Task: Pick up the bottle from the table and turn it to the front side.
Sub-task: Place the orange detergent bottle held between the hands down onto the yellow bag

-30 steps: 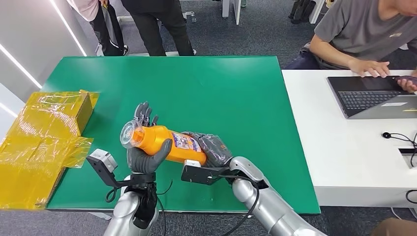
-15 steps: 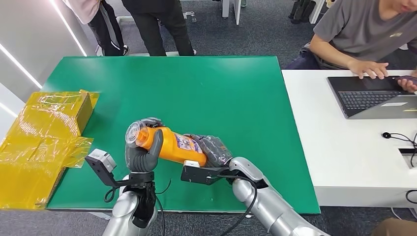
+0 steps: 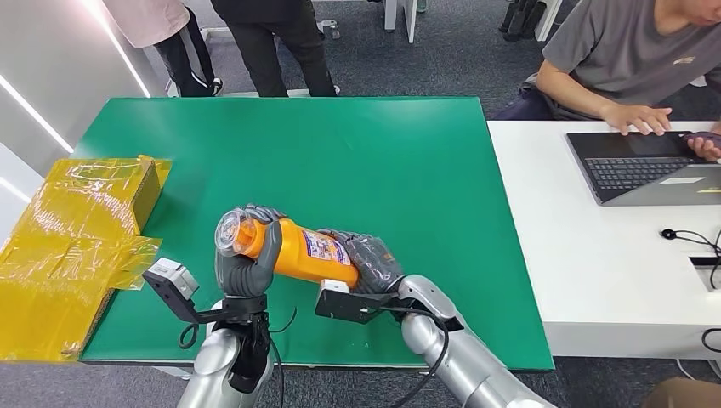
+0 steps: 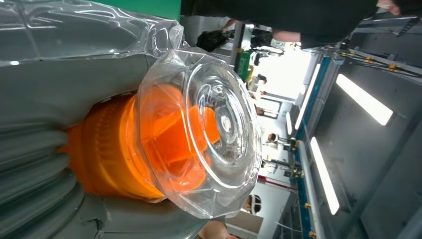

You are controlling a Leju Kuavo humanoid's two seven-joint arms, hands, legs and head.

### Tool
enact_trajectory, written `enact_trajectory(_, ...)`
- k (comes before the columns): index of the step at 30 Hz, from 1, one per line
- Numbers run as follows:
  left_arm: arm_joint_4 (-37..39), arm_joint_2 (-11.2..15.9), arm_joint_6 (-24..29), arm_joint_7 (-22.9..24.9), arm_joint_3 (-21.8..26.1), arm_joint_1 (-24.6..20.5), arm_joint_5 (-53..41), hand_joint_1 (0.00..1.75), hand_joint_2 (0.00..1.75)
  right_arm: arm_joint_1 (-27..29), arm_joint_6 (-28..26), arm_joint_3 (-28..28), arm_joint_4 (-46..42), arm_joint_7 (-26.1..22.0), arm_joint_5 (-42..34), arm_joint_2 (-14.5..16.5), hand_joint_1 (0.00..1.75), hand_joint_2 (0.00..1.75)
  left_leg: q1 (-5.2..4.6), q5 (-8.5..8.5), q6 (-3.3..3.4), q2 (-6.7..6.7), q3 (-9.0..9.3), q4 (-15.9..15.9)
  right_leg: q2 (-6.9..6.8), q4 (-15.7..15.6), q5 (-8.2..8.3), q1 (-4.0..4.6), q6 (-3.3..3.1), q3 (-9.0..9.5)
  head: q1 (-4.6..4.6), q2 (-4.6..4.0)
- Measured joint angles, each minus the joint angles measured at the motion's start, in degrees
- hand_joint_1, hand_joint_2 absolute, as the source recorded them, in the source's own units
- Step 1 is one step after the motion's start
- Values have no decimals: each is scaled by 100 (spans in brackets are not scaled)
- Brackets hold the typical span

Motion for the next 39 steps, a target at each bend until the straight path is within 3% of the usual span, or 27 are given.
enact_trajectory(5, -41, -6, 19, 2, 0, 8, -11, 175, 175, 209, -242, -124, -324, -261, -541, 83, 0, 175, 0, 0, 0, 1, 0, 0, 0, 0, 0, 0, 0, -2, -1, 0)
enact_trajectory(10, -41, -5, 75, 2, 0, 9, 20, 175, 175, 433, 208, -366, -770, -696, -1991, 149, 0, 175, 0, 0, 0, 1, -1, 0, 0, 0, -1, 0, 0, -3, -1, 0)
enact_trajectory(21, -72, 4, 53, 2, 15, 26, 14, 175, 175, 820, 110, -499, -1613, -1305, -3304, 137, 0, 175, 0, 0, 0, 1, -1, 0, 0, -1, -1, 0, 0, -2, -1, 0)
enact_trajectory(28, -287, 33, 286, 2, 152, 31, -218, 175, 175, 1013, -230, -404, -2003, -1468, -3521, 91, 0, 175, 0, 0, 0, 1, -1, -1, 0, 0, -1, 0, 0, -3, 0, 0)
enact_trajectory(34, -438, 258, 966, 2, 166, 23, -975, 175, 175, 1226, -366, -397, -2205, -1636, -3716, 40, 0, 175, 1, 0, 0, 1, 0, -1, 0, 0, -1, 1, 0, -2, 1, 0)
enact_trajectory(39, -680, 695, 2735, 3, 152, -21, -2579, 175, 175, 1544, -397, -398, -2515, -1716, -3731, -10, 0, 175, 1, -1, -1, 7, -1, -2, 6, 1, -2, 1, -1, -7, -1, 0)
